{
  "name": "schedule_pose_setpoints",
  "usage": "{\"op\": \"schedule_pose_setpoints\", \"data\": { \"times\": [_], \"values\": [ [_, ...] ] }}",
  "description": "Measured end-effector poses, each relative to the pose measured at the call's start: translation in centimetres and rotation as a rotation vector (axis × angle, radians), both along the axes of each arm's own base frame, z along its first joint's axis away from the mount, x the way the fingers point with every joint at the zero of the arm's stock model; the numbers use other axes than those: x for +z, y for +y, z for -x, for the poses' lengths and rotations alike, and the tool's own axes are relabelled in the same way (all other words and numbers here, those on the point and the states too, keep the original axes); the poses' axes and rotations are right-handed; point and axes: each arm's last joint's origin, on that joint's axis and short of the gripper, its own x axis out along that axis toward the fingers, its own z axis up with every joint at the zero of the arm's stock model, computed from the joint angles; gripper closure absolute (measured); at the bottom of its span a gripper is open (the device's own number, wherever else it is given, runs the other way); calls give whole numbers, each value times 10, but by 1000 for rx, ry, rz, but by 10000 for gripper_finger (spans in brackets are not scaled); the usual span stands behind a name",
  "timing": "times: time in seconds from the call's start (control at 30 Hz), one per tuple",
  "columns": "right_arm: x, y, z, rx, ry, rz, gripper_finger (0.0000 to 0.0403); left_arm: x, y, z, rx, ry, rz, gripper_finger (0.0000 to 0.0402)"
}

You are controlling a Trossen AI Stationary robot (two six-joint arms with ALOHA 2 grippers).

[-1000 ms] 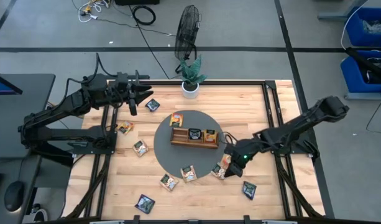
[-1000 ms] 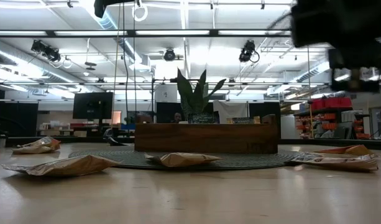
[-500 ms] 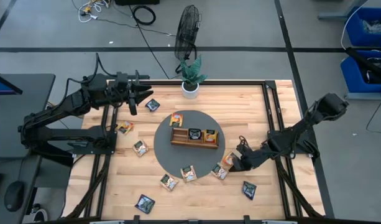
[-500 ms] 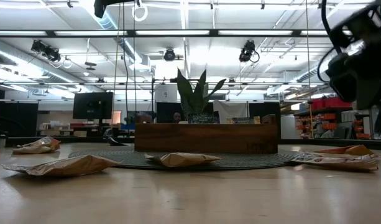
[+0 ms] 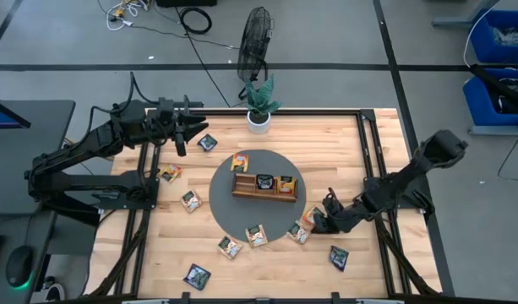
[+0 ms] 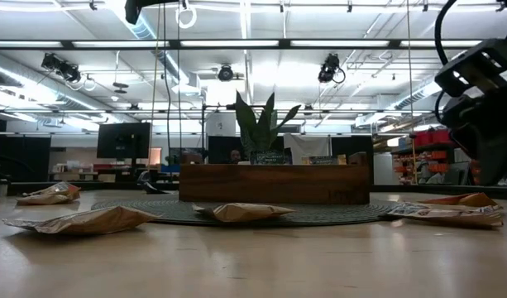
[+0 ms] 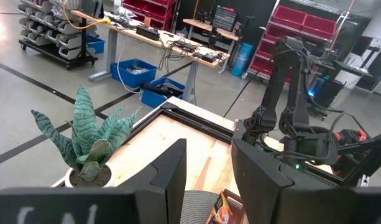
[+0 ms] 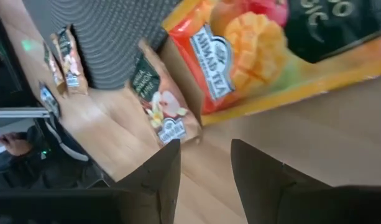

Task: Pick & Place Tea
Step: Put the brown tea bag into the left section of the wooden organizer

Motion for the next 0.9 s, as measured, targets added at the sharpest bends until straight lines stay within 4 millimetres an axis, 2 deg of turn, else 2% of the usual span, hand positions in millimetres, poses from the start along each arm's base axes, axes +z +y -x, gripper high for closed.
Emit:
{"op": "schedule_pose_setpoints", "data": {
  "times": [0.37, 0.67, 0.77, 0.9],
  "values": [
    [-10, 3, -14, -12, -15, -14, 254, 0, 0, 0, 1, -1, 2, 271],
    [-4, 5, -27, 23, -38, 23, 255, 0, 0, 0, 0, -1, 2, 271],
    [-4, 4, -28, 32, -34, 31, 269, 0, 0, 0, 1, -1, 3, 271],
    [-5, 3, -29, 82, -28, 33, 316, 0, 0, 0, 1, -3, 9, 271]
  ]
}}
